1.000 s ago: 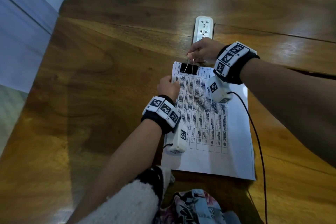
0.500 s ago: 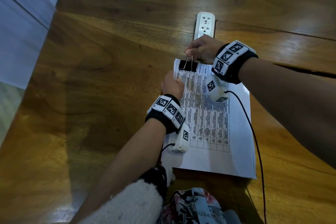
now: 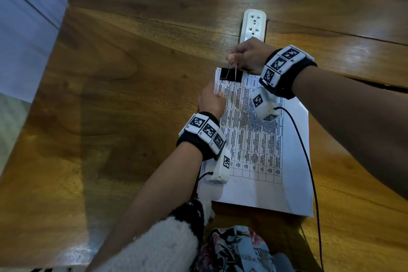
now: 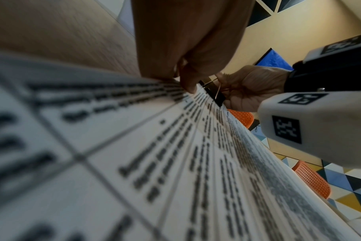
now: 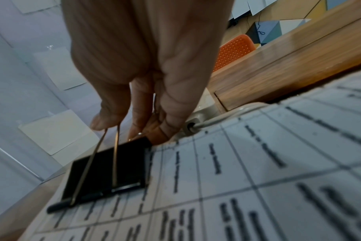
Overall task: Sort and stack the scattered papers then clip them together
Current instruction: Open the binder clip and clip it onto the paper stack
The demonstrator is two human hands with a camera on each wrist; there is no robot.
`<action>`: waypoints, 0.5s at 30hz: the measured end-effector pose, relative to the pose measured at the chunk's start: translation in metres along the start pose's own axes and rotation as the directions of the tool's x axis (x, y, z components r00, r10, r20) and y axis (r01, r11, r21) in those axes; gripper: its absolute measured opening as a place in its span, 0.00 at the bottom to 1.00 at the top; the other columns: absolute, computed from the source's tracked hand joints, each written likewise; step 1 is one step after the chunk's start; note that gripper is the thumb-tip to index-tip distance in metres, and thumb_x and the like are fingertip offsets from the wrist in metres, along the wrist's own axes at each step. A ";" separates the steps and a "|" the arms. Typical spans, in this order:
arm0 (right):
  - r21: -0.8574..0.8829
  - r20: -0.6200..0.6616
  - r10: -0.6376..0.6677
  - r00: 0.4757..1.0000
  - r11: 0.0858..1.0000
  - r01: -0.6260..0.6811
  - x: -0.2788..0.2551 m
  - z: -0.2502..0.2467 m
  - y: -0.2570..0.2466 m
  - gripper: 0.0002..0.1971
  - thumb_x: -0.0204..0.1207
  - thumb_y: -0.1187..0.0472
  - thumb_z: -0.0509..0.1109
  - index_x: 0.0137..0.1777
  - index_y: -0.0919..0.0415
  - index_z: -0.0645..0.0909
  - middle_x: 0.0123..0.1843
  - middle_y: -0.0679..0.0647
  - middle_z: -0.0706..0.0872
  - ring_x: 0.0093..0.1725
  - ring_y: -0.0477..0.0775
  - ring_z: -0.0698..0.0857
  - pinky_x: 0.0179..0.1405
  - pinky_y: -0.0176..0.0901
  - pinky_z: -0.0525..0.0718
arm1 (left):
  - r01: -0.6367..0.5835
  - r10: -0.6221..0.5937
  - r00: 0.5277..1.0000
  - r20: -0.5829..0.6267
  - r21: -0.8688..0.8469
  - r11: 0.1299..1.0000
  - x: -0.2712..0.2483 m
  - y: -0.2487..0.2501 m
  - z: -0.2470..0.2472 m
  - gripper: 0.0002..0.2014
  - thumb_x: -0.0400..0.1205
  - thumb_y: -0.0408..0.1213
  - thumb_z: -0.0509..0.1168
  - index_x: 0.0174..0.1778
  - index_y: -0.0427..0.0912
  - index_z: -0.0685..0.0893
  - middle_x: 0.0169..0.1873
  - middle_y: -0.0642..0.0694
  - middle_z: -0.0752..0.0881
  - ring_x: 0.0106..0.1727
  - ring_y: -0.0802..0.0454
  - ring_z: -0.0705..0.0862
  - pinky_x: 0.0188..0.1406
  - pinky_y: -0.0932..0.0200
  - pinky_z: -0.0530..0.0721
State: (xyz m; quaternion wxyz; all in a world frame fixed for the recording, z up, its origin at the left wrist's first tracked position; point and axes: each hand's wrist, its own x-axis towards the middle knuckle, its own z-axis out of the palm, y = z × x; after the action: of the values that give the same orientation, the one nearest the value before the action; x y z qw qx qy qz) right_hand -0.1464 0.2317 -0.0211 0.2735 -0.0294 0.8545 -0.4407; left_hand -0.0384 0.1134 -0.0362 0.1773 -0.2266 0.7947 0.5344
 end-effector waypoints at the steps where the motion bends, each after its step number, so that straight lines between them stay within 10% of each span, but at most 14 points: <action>1: 0.014 -0.002 -0.003 1.000 1.000 0.003 0.000 0.001 0.000 0.14 0.80 0.64 0.65 0.60 0.74 0.80 0.36 0.51 0.82 0.29 0.37 0.83 0.22 0.19 0.76 | -0.002 0.002 1.000 -0.004 0.004 1.000 0.000 0.000 0.000 0.18 0.85 0.27 0.54 0.69 0.39 0.77 0.65 0.39 0.80 0.71 0.42 0.72 0.69 0.50 0.71; 6: -0.043 0.031 -0.008 0.999 0.999 0.010 0.000 0.004 -0.006 0.14 0.80 0.63 0.65 0.58 0.74 0.80 0.35 0.50 0.82 0.25 0.35 0.83 0.22 0.19 0.76 | -0.019 0.019 0.999 -0.028 0.006 1.000 0.001 -0.001 0.001 0.16 0.84 0.26 0.54 0.65 0.39 0.80 0.63 0.41 0.81 0.67 0.47 0.71 0.61 0.60 0.67; 15: -0.209 0.092 0.022 0.996 0.978 -0.003 -0.004 0.002 -0.013 0.17 0.80 0.59 0.64 0.63 0.71 0.80 0.48 0.58 0.84 0.37 0.42 0.81 0.35 0.26 0.79 | -0.004 0.005 1.000 -0.010 0.047 0.999 0.004 -0.001 0.000 0.18 0.84 0.28 0.56 0.69 0.41 0.75 0.65 0.41 0.79 0.72 0.43 0.70 0.71 0.49 0.68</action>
State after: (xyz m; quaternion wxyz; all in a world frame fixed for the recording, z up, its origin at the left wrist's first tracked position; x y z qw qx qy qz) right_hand -0.1440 0.2239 -0.0104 0.3115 -0.0732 0.8824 -0.3449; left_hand -0.0411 0.1123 -0.0388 0.1775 -0.2233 0.8084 0.5149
